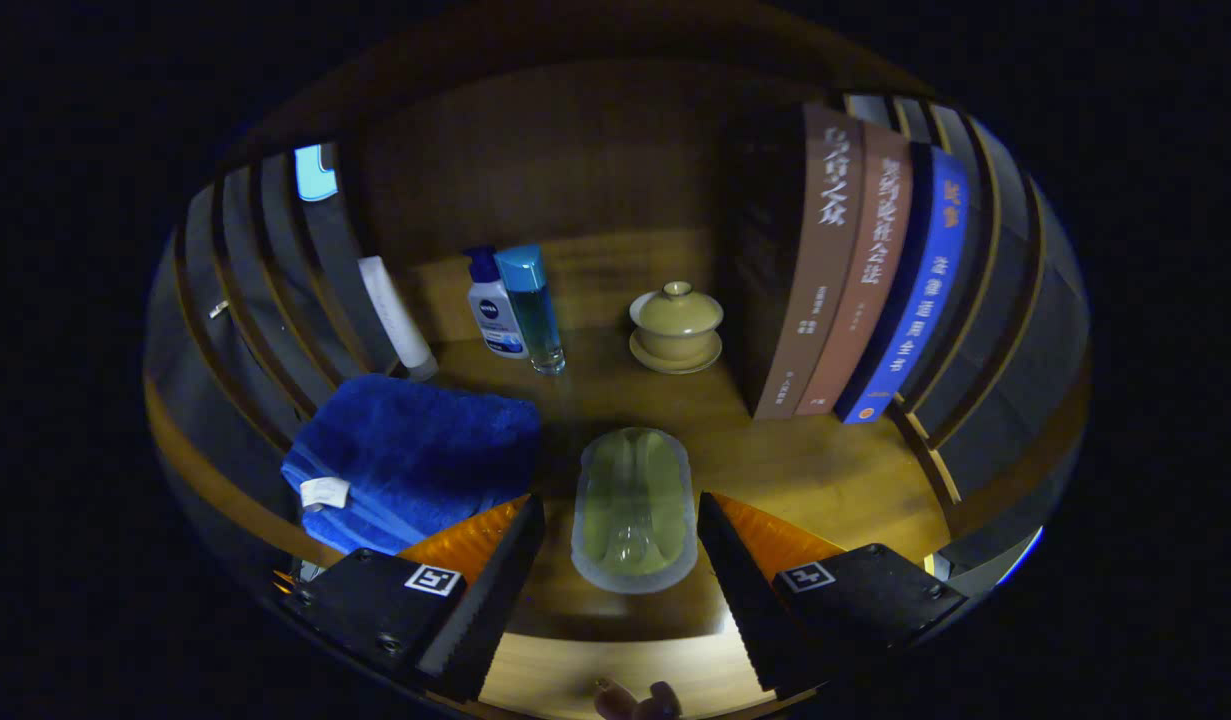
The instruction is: Pull open the drawer, take out the items inside it, and place them on the countertop above the cabinet.
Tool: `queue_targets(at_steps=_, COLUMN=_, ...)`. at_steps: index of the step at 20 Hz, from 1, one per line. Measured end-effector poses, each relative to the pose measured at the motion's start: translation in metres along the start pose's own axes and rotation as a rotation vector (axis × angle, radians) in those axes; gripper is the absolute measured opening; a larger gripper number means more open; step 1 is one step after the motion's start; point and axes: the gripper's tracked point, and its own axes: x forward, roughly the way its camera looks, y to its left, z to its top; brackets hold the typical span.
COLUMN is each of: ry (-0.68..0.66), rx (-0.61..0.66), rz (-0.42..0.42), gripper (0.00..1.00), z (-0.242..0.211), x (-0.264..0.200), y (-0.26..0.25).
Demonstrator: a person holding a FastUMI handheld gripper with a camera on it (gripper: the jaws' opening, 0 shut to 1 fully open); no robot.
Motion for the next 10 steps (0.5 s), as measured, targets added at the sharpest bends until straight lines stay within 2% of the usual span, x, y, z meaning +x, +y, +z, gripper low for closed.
queue_targets(at_steps=5, ry=-0.251, rx=0.012, rz=0.057, gripper=0.99, z=-0.034, x=-0.105, y=0.013)
queue_targets(at_steps=10, ry=-0.482, rx=0.027, rz=0.078, gripper=1.00, z=-0.100, x=-0.204, y=0.010)
